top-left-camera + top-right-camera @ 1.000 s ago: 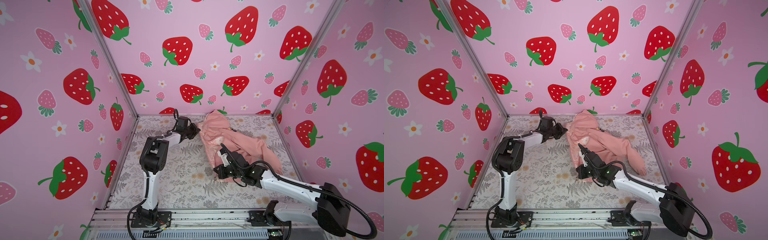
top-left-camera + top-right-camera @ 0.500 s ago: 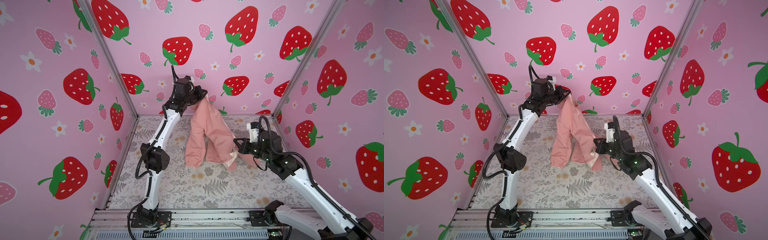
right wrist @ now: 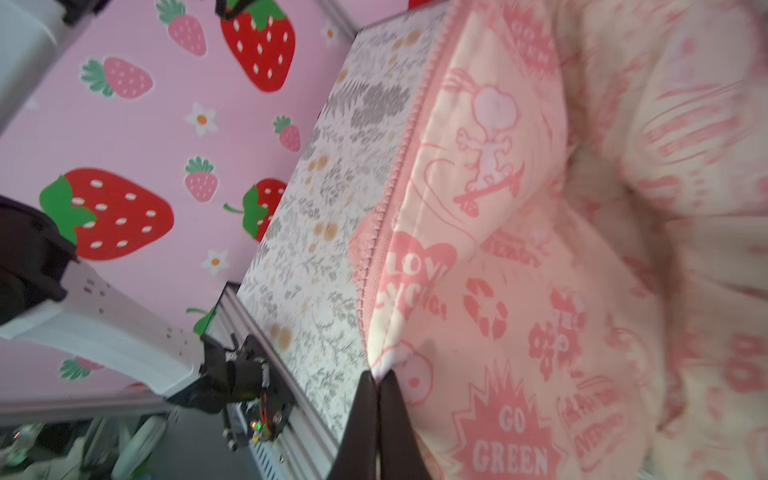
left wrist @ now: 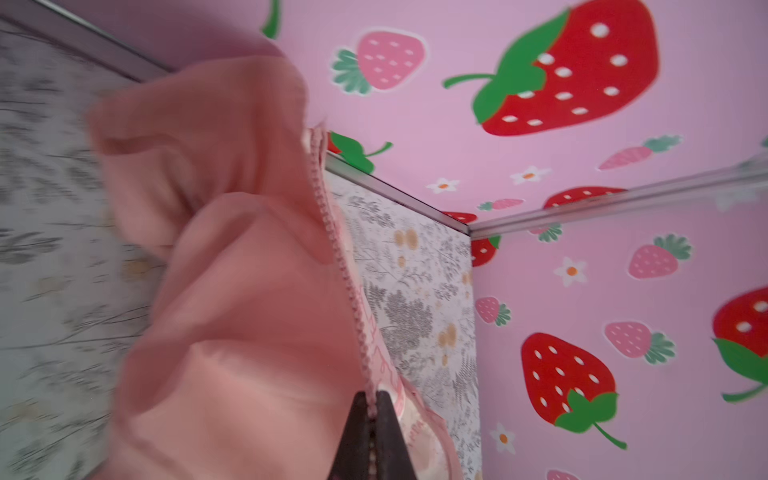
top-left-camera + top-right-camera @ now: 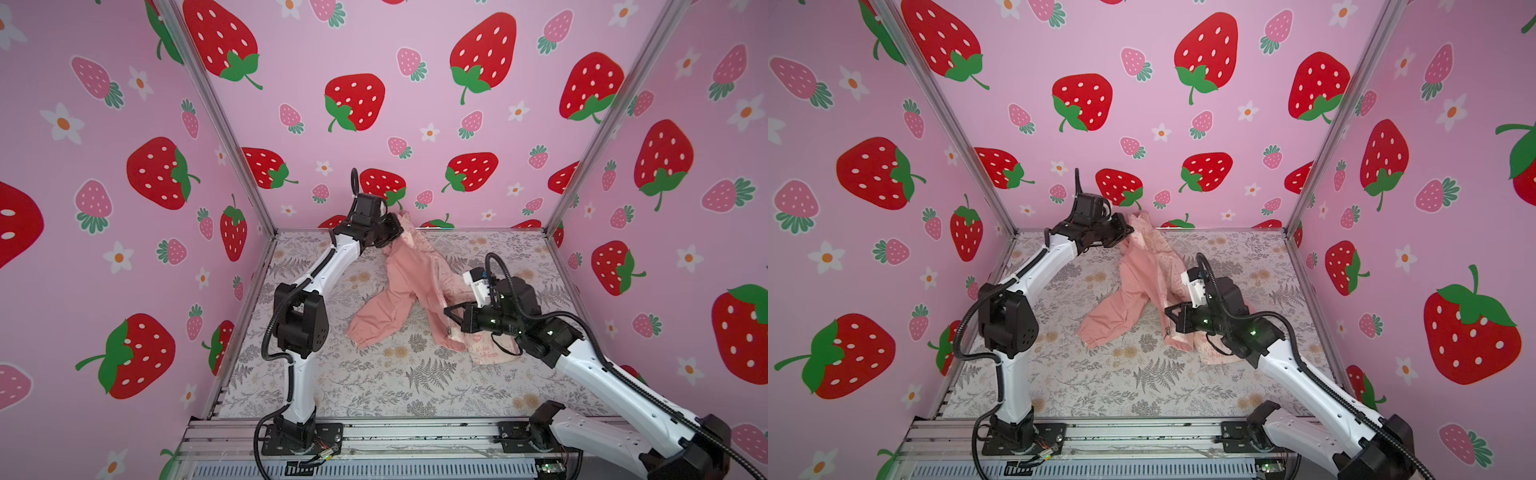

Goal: Zip up the jacket
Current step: 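Lift both zipper edges and draw them toward each other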

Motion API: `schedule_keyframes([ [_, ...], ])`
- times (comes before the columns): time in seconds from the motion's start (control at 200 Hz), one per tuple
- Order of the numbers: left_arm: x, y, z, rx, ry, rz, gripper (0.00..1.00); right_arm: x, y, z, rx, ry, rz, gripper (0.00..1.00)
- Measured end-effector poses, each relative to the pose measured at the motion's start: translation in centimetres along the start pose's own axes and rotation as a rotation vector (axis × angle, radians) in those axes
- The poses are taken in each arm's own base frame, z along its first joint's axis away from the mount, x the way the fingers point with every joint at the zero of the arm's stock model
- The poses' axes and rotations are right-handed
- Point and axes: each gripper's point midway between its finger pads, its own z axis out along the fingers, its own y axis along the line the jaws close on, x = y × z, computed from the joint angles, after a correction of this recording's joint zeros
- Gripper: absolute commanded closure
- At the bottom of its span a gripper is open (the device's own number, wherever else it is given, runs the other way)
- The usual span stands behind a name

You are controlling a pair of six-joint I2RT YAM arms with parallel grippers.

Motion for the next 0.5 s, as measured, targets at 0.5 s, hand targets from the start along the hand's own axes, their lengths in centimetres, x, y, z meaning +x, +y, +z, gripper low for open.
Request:
schedule_keyframes([
  [0.5, -5.1, 6.5, -12.3, -0.286, -0.183, 0.096, 1.0, 4.4, 7.4, 9.5, -0.351, 0.181, 0.028, 1.0],
])
